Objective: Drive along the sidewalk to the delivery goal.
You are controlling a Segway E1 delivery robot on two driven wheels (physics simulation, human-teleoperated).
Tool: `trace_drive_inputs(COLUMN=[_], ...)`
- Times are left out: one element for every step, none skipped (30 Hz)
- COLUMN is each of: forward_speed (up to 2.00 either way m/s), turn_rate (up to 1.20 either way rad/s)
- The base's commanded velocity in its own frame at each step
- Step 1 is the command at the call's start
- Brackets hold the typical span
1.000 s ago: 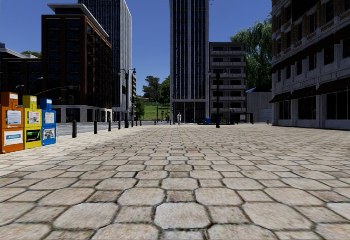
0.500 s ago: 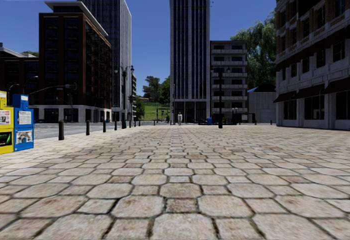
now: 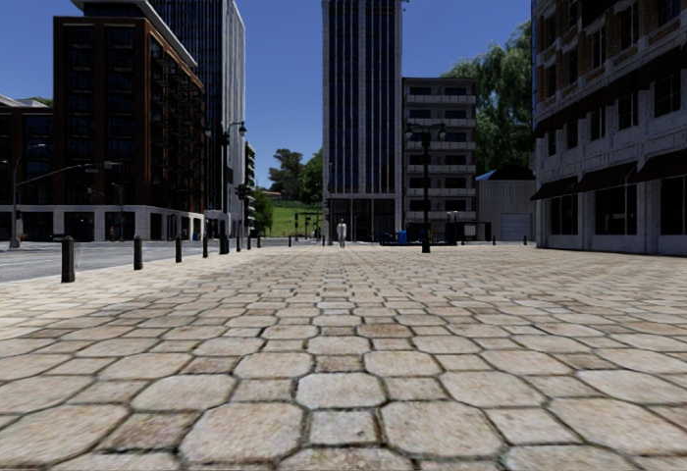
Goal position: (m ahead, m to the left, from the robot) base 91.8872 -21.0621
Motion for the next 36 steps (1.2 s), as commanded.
trace_drive_inputs(forward_speed=[2.0, 2.0, 2.0, 2.0, 2.0, 2.0, 2.0, 2.0, 2.0, 2.0, 2.0, 2.0, 2.0, 2.0, 2.0, 2.0, 2.0, 2.0, 2.0, 2.0, 2.0, 2.0, 2.0, 2.0, 2.0, 2.0, 2.0, 2.0, 2.0, 2.0, 2.0, 2.0, 2.0, 2.0, 2.0, 2.0], turn_rate=[0.0, 0.0, 0.0, 0.0, 0.0, 0.0, 0.0, 0.0, 0.0, 0.0, 0.0, 0.0, 0.0, 0.0, 0.0, 0.0, 0.0, 0.0, 0.0, 0.0, 0.0, 0.0, 0.0, 0.0, 0.0, 0.0, 0.0, 0.0, 0.0, 0.0, 0.0, 0.0, 0.0, 0.0, 0.0, 0.0])
